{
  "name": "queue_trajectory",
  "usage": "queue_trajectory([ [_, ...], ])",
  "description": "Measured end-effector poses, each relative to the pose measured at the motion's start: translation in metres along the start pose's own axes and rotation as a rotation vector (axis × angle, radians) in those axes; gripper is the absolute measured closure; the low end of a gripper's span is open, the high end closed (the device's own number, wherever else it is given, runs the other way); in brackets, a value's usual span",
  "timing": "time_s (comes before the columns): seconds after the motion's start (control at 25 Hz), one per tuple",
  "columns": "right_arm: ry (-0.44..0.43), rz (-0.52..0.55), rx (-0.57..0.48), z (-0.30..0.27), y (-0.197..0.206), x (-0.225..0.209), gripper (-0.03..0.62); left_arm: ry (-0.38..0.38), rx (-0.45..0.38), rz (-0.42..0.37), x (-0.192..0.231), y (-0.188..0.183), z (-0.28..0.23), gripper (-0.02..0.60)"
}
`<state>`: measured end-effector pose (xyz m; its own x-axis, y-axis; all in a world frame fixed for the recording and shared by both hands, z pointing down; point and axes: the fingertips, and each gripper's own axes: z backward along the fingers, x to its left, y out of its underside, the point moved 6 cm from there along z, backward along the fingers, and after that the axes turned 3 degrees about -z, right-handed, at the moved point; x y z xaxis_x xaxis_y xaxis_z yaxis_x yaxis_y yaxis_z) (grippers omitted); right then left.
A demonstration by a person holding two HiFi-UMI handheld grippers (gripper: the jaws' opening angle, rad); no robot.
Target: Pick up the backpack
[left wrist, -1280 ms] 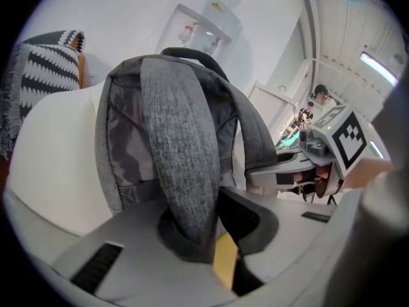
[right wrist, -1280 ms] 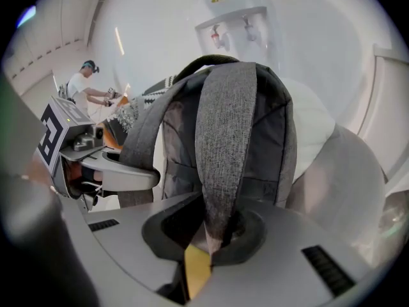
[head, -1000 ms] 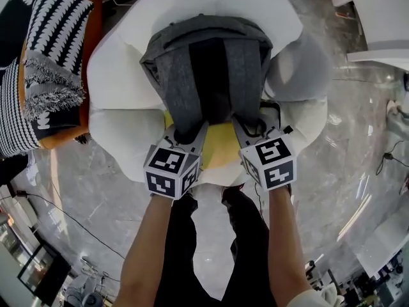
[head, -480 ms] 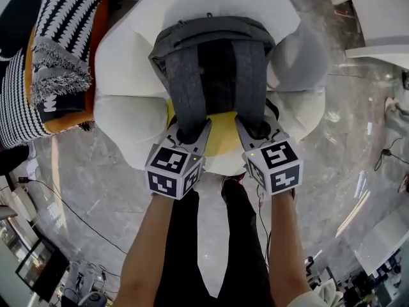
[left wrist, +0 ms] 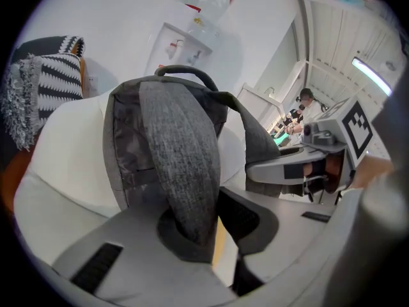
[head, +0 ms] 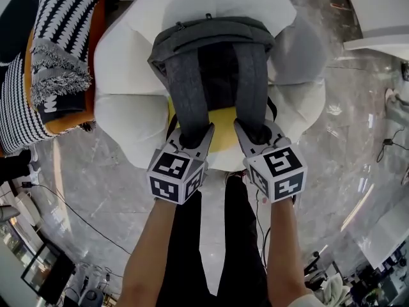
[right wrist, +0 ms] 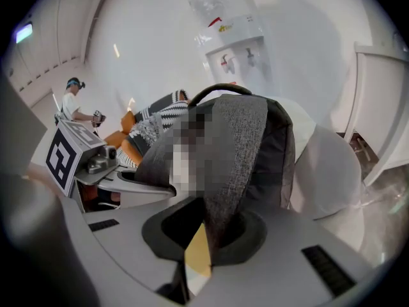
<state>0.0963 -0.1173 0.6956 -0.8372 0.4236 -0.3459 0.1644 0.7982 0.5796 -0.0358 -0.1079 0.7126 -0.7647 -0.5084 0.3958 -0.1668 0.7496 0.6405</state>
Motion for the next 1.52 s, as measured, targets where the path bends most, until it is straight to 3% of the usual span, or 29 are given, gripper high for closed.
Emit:
queue_trajectory([
  [0.36, 0.000, -0.018, -0.026, 0.019, -0.001, 0.021, 0.559, -0.001, 0.020, -0.080, -0.007, 0.001, 0.024, 0.538],
  [0.92, -0.003, -0.030, 0.021, 0.062, -0.007, 0.032, 0.559, 0.025, 0.029, -0.035, -0.033, -0.002, 0.055, 0.540],
  [1.52, -0.054, 0.011, 0.111, 0.094, -0.049, 0.045, 0.559, 0.024, 0.047, 0.011, -0.035, -0.032, 0.088, 0.541],
])
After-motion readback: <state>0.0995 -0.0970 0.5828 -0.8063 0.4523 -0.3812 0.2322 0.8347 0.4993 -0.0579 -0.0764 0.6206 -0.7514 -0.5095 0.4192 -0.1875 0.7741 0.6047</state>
